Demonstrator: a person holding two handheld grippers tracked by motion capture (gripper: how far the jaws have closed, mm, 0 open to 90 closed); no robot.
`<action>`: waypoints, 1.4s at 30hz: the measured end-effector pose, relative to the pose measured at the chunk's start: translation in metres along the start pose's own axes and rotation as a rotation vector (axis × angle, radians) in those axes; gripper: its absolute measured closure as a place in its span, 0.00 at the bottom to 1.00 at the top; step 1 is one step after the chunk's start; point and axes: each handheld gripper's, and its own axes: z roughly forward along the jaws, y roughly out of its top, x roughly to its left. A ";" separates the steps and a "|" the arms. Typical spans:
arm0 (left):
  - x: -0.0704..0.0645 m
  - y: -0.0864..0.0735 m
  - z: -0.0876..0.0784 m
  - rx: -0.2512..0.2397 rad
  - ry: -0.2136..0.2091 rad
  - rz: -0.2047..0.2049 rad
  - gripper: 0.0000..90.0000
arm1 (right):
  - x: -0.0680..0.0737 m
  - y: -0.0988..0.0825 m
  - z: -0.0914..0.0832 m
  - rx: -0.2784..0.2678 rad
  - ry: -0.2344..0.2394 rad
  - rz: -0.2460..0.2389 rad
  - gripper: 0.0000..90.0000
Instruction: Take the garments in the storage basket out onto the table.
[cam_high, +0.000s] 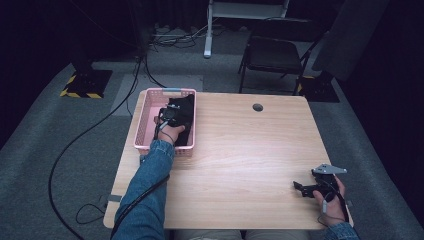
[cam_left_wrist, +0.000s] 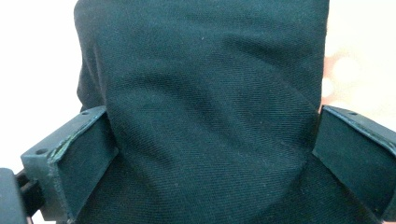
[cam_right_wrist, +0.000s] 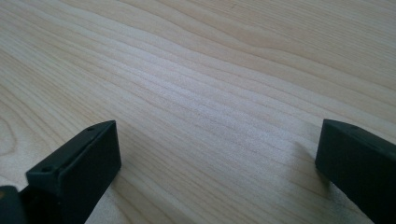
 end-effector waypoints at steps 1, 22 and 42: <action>0.000 0.001 0.000 0.007 -0.002 0.003 0.01 | 0.000 0.000 0.000 0.000 0.000 0.000 0.00; -0.003 0.006 -0.022 0.001 -0.013 0.033 0.65 | 0.000 0.000 0.000 0.000 0.000 0.001 0.00; -0.008 0.026 -0.064 -0.133 0.001 0.035 0.65 | 0.000 0.000 0.000 0.000 0.000 0.001 0.00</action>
